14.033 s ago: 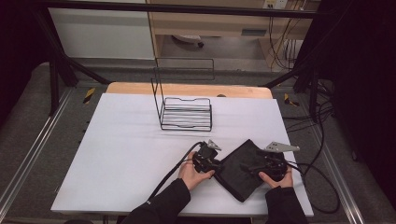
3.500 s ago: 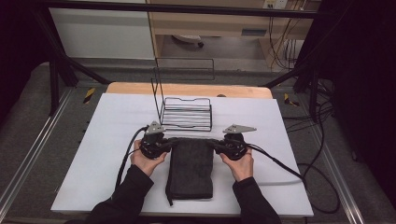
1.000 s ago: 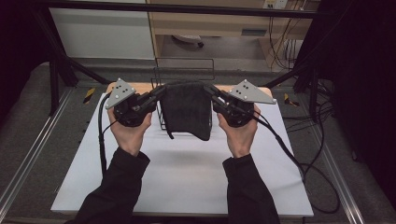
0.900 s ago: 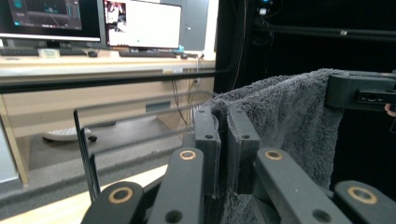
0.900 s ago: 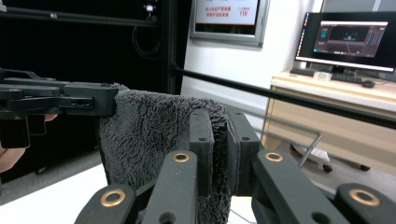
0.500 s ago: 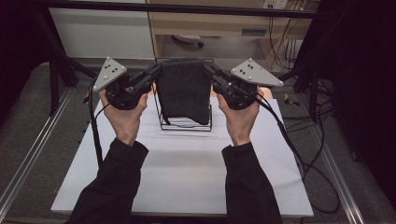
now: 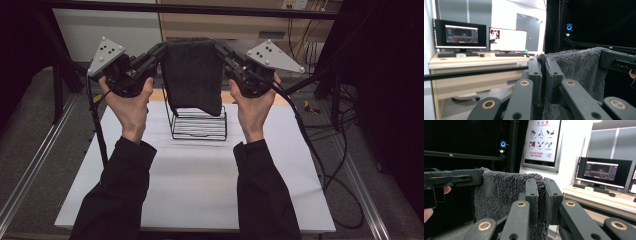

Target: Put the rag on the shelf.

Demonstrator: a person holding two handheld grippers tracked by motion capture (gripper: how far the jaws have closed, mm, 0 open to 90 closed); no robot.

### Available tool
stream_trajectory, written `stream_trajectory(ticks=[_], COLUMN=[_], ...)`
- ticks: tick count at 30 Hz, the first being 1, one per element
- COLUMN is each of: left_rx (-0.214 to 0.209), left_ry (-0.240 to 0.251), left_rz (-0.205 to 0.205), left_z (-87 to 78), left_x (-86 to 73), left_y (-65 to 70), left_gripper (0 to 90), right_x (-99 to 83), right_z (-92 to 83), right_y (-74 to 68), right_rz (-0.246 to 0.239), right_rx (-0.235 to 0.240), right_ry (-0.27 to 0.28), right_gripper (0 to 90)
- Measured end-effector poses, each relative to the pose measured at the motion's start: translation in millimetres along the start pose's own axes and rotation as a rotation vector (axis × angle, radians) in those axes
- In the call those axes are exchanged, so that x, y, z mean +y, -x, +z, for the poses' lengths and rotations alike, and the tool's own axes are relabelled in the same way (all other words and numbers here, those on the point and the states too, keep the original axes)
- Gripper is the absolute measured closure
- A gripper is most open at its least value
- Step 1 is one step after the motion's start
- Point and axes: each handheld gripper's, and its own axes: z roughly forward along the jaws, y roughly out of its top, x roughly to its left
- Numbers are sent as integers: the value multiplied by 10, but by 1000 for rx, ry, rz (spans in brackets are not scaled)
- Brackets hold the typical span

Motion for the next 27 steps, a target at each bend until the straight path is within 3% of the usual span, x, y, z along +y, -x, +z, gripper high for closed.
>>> stream_trajectory(ticks=[9,12,15,18,27], left_rx=[17,19,33,37,46], left_ry=[37,58,75,72,72], left_rz=[-8,-31,-15,-29,-11], left_z=[162,208,268,334,528], left_x=[199,227,261,291,368], left_y=[6,5,0,-12,-116], left_gripper=[840,840,840,840,840], right_x=[157,160,159,175,247], right_z=[151,196,246,307,474], right_y=[77,100,123,167,300], right_rz=[7,18,26,27,25], right_rx=[-20,-26,-33,-38,-55], right_ry=[48,68,82,88,90], right_gripper=[830,830,830,830,830])
